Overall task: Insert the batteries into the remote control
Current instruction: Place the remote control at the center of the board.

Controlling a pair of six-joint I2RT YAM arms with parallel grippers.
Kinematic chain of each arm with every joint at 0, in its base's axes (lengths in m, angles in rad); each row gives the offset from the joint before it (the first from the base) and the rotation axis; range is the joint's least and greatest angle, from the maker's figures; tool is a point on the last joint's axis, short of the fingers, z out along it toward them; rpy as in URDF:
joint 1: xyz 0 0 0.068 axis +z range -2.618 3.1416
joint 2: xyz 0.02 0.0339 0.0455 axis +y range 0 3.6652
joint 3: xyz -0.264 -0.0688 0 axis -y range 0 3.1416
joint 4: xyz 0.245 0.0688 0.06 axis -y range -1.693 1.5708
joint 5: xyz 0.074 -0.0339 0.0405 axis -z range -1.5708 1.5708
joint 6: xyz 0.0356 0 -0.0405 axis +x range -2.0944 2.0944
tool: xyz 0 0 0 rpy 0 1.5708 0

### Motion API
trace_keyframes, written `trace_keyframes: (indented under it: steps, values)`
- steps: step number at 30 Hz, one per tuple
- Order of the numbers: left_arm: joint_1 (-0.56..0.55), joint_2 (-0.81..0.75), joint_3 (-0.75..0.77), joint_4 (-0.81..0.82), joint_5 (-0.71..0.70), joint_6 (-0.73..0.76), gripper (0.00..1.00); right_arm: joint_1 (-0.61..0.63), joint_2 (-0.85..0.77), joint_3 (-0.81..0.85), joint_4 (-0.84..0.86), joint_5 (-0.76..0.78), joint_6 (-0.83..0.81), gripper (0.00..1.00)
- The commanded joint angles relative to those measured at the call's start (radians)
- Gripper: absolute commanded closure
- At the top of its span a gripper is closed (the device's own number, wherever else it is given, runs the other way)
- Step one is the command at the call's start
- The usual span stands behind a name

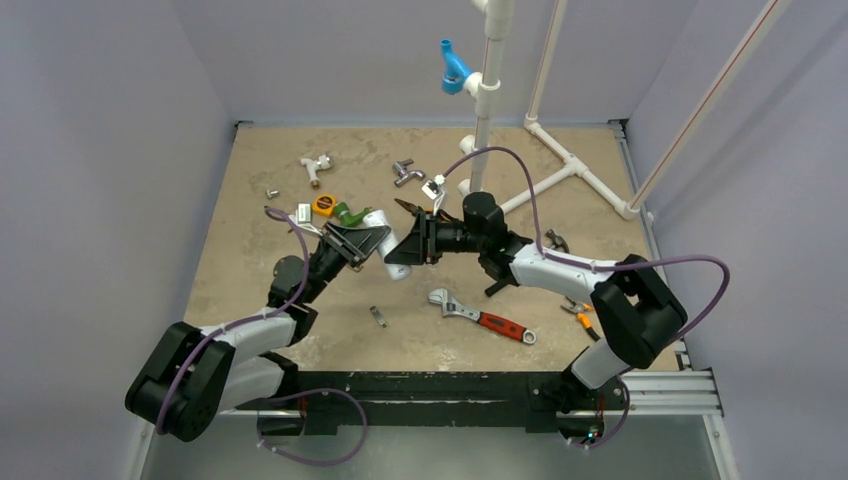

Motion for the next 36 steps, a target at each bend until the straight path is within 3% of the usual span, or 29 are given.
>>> trace_keyframes:
  steps: [1, 2, 3, 4, 10, 11, 15, 18, 21, 24, 27, 31, 36]
  values:
    - [-0.002, 0.000, 0.045, 0.096, 0.010, -0.017, 0.74, 0.007, -0.066, 0.006, -0.043, 0.015, -0.064, 1.00]
    - [-0.002, -0.001, 0.046, 0.096, 0.011, -0.017, 0.70, 0.008, -0.078, 0.004, -0.052, 0.029, -0.074, 1.00]
    - [-0.002, -0.002, 0.046, 0.097, 0.012, -0.017, 0.54, 0.008, -0.090, 0.001, -0.060, 0.043, -0.082, 1.00]
    - [-0.002, -0.004, 0.048, 0.096, 0.015, -0.014, 0.46, 0.007, -0.103, -0.004, -0.065, 0.058, -0.091, 1.00]
    - [0.002, -0.018, 0.061, 0.065, 0.037, 0.000, 0.03, 0.008, -0.168, -0.017, -0.136, 0.156, -0.146, 1.00]
    - [0.005, -0.023, 0.060, 0.050, 0.042, 0.005, 0.00, 0.008, -0.180, -0.019, -0.147, 0.173, -0.157, 1.00]
    - [0.030, -0.083, 0.045, -0.084, 0.052, 0.036, 0.00, 0.009, -0.223, -0.027, -0.212, 0.247, -0.202, 1.00]
    - [0.064, -0.172, 0.046, -0.291, 0.052, 0.086, 0.00, 0.013, -0.252, -0.027, -0.270, 0.312, -0.246, 1.00]
    - [0.088, -0.315, 0.092, -0.632, 0.016, 0.183, 0.00, 0.039, -0.276, -0.011, -0.357, 0.430, -0.335, 1.00]
    - [0.091, -0.442, 0.196, -1.031, -0.109, 0.323, 0.00, 0.122, -0.253, 0.041, -0.486, 0.654, -0.482, 1.00]
    - [0.096, -0.507, 0.280, -1.293, -0.234, 0.435, 0.00, 0.206, -0.194, 0.082, -0.563, 0.819, -0.585, 1.00]
    - [0.106, -0.559, 0.329, -1.422, -0.313, 0.502, 0.00, 0.245, -0.117, 0.076, -0.528, 0.956, -0.626, 1.00]
    - [0.110, -0.596, 0.318, -1.433, -0.320, 0.503, 0.00, 0.255, 0.012, 0.111, -0.472, 0.982, -0.684, 1.00]
